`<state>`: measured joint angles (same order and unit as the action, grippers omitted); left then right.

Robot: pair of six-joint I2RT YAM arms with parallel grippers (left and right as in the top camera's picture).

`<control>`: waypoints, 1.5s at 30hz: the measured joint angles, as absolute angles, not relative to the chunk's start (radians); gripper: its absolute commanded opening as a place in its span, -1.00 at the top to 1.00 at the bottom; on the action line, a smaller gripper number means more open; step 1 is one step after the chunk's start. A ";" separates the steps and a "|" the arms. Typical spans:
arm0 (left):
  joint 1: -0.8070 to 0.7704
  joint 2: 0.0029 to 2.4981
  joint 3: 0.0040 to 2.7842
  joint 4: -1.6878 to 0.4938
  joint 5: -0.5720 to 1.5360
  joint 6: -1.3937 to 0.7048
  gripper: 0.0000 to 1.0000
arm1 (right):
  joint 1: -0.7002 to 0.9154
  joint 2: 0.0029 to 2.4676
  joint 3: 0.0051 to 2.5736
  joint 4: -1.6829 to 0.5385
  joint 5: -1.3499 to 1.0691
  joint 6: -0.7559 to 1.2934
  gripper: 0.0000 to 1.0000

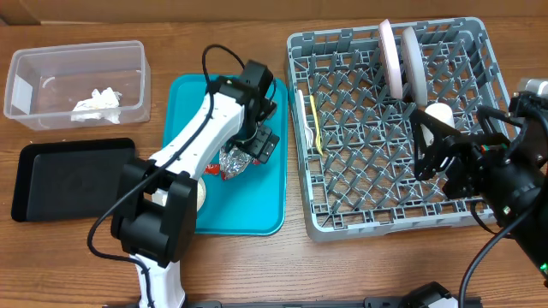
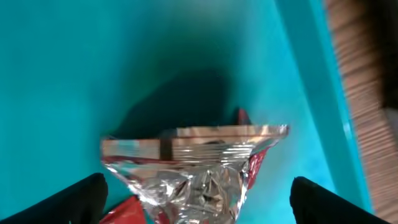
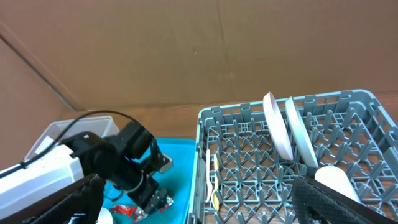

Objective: Sort waste into correct bins and load items into the dishwasher rack
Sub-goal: 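Grasp the silver foil wrapper with the left gripper, then drop the foil wrapper into the clear plastic bin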

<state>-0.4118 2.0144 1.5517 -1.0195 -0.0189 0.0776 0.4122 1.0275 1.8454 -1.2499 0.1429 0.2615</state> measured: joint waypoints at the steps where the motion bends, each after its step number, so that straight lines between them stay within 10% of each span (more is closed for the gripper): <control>1: -0.412 2.014 1.530 -1.002 -0.019 0.078 -0.92 | 0.412 1.028 1.845 -1.250 0.142 0.261 -1.00; 4: -0.412 2.014 1.464 -0.962 -0.019 0.078 -0.66 | 0.412 1.028 1.845 -1.250 0.143 0.261 -1.00; 9: -0.412 2.014 1.443 -0.919 -0.019 0.078 0.88 | 0.412 1.028 1.845 -1.251 0.142 0.261 -1.00; 26: -0.357 2.011 1.974 -1.218 -0.097 0.031 0.92 | 0.412 1.028 1.845 -1.251 0.146 0.261 -1.00; 38: 0.149 2.020 1.998 -0.941 -0.046 -0.003 0.92 | 0.412 1.028 1.845 -1.251 0.146 0.262 -1.00; 39: 0.178 2.026 1.998 -0.921 -0.032 -0.006 0.63 | 0.412 1.028 1.845 -1.250 0.146 0.262 -1.00; 40: 0.199 2.034 1.998 -0.907 -0.017 -0.006 -0.65 | 0.412 1.028 1.845 -1.251 0.146 0.261 -1.00; 45: 0.210 2.125 1.998 -0.902 0.024 0.002 -0.96 | 0.412 1.028 1.845 -1.251 0.146 0.261 -1.00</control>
